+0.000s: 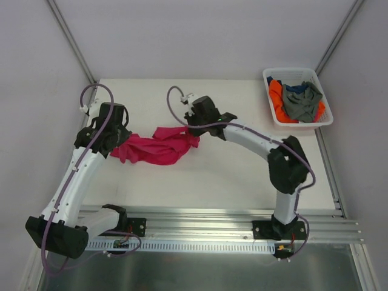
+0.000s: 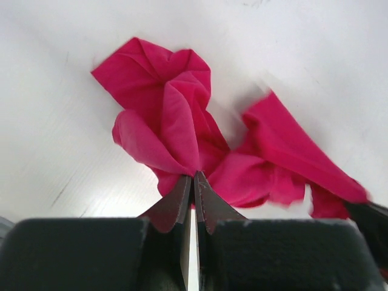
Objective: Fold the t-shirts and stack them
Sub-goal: Flatten the tshirt out
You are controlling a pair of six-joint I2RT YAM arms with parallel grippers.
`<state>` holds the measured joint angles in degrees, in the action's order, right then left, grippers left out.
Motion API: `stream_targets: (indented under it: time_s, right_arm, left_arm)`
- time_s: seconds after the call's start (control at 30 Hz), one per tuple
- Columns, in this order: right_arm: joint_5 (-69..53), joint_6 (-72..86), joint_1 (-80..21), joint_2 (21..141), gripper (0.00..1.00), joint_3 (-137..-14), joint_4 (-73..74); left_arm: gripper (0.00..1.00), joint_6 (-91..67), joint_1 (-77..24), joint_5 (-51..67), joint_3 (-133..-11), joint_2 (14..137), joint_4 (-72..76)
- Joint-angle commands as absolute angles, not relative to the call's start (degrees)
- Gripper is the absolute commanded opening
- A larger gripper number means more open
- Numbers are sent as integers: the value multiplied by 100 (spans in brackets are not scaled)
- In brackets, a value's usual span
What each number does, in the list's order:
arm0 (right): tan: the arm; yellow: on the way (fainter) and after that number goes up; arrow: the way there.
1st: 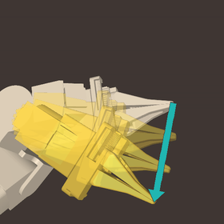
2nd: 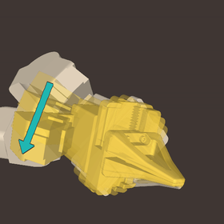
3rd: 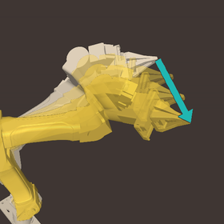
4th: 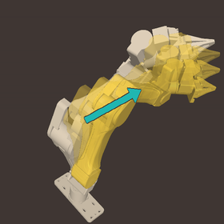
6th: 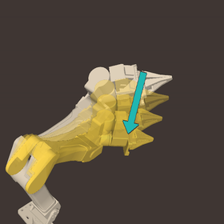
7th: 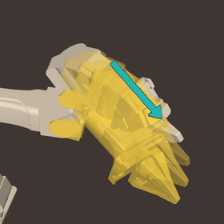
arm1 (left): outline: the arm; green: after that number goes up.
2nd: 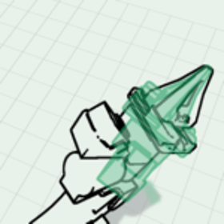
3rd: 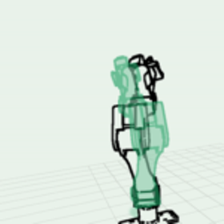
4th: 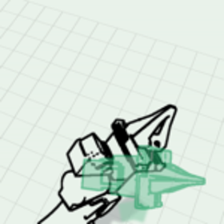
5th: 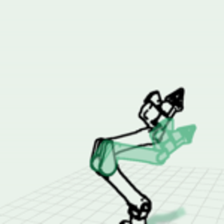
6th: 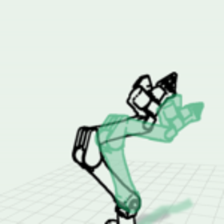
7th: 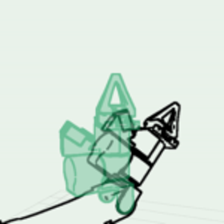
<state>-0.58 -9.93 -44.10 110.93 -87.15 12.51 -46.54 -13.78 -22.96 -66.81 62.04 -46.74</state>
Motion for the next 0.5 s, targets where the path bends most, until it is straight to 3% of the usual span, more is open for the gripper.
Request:
stream_targets:
  time_s: [0.0,0.23,0.47]
  right_arm:
    - [-939,-29,-3790,9286,1,-8186,1204]
    - [-1169,333,-3016,7832,1,-7106,2908]
    - [-1229,441,-1452,7313,1,-5609,3181]
  left_arm:
    - [0,-4079,-1117,-2207,-7328,6267,-4737]
    - [0,-3639,-888,-1469,-8560,6837,-5457]
    - [0,-3463,-888,-573,-7789,7601,-4845]
